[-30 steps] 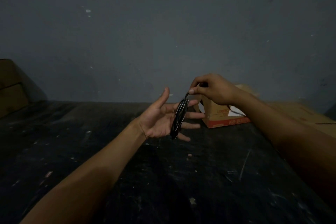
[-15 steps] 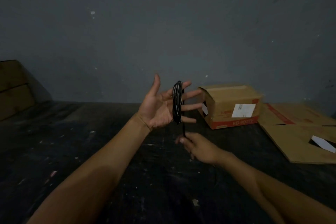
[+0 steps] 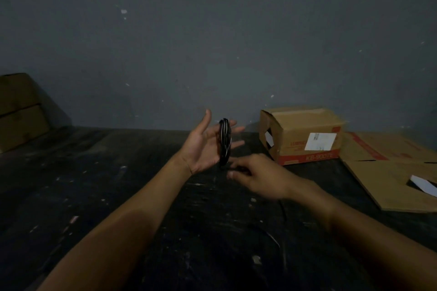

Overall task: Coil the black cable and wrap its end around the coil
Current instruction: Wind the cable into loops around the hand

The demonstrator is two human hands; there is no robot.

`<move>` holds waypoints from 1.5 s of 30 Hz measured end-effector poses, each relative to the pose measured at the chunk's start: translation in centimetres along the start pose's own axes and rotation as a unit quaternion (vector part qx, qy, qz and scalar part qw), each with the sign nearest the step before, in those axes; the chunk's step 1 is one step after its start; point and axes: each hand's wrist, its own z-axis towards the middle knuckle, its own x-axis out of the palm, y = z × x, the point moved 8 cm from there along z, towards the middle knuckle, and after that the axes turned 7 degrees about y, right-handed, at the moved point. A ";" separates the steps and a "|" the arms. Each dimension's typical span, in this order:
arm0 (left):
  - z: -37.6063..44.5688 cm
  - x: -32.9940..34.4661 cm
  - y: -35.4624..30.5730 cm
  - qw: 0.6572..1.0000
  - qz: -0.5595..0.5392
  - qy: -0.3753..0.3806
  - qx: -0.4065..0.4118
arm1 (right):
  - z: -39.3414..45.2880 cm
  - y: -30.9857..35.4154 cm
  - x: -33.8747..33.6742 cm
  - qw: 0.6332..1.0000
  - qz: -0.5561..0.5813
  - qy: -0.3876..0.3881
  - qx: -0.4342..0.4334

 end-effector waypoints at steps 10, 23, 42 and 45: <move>-1.1 2.7 3.5 0.986 0.032 0.114 -0.119 | 0.1 0.2 -9.0 0.995 -0.077 -0.061 0.011; -2.4 6.4 2.4 0.966 -0.015 0.237 -0.106 | 0.7 -4.6 -10.1 0.989 0.015 -0.144 0.024; -1.0 3.3 -2.1 0.988 -0.047 0.145 -0.002 | 0.6 -4.5 6.9 0.963 0.255 0.069 0.062; -1.0 2.4 -1.6 0.991 -0.049 0.125 -0.010 | 0.4 -2.7 7.1 0.970 0.218 0.094 0.047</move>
